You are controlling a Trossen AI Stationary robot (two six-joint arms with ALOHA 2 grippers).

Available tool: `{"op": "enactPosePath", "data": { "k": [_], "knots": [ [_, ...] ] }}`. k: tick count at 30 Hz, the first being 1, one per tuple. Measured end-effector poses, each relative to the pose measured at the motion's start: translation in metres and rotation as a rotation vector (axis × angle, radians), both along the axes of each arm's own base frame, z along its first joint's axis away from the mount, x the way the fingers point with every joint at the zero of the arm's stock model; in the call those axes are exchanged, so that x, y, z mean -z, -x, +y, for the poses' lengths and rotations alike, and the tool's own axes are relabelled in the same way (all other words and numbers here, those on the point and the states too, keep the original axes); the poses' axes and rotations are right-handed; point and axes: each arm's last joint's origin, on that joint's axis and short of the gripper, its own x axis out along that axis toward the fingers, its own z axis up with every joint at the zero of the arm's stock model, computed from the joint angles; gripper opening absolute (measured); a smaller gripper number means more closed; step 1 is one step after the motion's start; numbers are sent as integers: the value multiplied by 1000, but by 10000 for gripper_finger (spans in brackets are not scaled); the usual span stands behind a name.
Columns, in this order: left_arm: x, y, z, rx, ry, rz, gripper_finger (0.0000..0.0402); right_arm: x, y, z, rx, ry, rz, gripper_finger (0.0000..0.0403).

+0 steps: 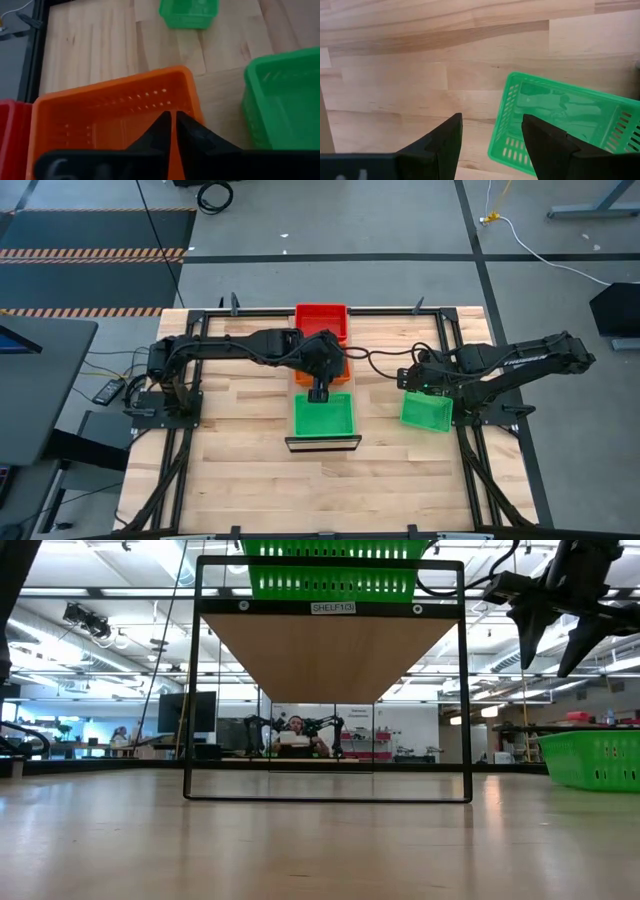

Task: Stack baskets on shelf by color
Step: Adjust the orange bins on the shelf, then stack the green basket on top of the green baskets on the shelf

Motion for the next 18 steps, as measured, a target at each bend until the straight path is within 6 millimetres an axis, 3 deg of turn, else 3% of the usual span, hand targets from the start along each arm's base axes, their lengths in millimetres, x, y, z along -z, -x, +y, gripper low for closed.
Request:
{"op": "enactPosePath", "data": {
  "k": [13,18],
  "knots": [
    [0,0,3,-10,0,-4,30,0,0,0,1,0,0,210],
    [-11,6,10,-28,-6,-43,37,2,0,0,67,-9,9,210]
  ]
}}
